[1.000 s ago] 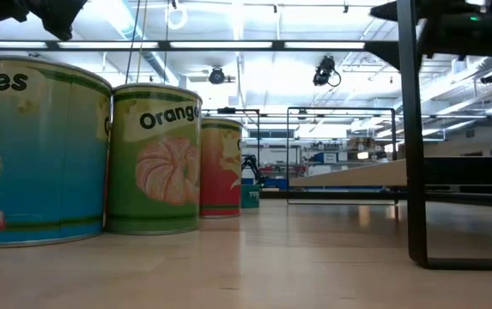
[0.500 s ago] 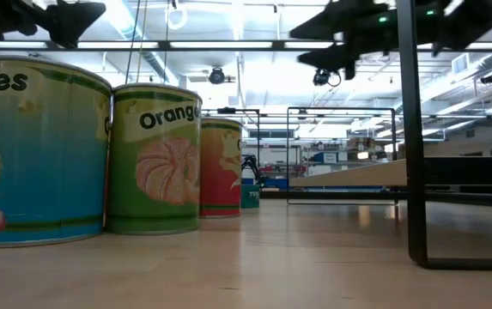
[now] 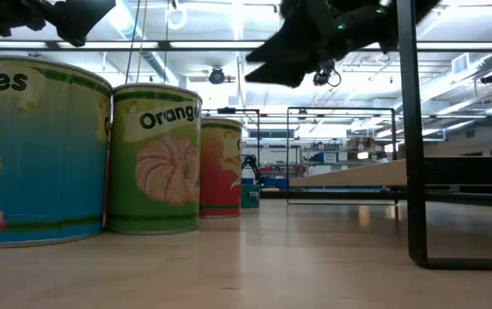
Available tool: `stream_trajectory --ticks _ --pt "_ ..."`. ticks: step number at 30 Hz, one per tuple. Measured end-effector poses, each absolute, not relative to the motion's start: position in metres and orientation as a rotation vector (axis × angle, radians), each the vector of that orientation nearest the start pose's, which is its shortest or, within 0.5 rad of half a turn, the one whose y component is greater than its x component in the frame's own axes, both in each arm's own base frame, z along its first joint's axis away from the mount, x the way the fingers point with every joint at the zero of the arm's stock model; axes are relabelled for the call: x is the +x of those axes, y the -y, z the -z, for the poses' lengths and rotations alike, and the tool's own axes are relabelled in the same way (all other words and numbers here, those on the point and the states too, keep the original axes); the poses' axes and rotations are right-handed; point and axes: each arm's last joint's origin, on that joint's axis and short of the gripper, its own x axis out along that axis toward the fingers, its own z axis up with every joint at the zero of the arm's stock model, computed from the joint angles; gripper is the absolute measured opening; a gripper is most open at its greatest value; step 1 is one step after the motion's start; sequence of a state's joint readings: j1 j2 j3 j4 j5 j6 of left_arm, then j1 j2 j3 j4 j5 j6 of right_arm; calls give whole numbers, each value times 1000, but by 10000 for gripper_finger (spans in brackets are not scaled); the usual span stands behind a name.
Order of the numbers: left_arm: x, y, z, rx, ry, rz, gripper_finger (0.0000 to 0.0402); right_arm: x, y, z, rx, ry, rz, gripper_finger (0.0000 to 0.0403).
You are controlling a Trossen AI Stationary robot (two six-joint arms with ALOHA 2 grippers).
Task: Pick and place cans onto a shelf
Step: Put the canned corn on the shelf
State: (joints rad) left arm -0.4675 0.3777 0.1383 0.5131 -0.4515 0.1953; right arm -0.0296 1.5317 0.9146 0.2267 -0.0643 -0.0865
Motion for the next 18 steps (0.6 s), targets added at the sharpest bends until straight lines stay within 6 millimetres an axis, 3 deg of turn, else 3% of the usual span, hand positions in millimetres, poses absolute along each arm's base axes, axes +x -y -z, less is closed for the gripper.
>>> stream_trajectory --ticks 8,18 --pt "116 42 -225 30 228 -98 385 365 -11 -234 -250 -581 -167 343" --pt "118 41 -223 -24 210 -157 385 386 -44 -239 -387 -720 -262 398"
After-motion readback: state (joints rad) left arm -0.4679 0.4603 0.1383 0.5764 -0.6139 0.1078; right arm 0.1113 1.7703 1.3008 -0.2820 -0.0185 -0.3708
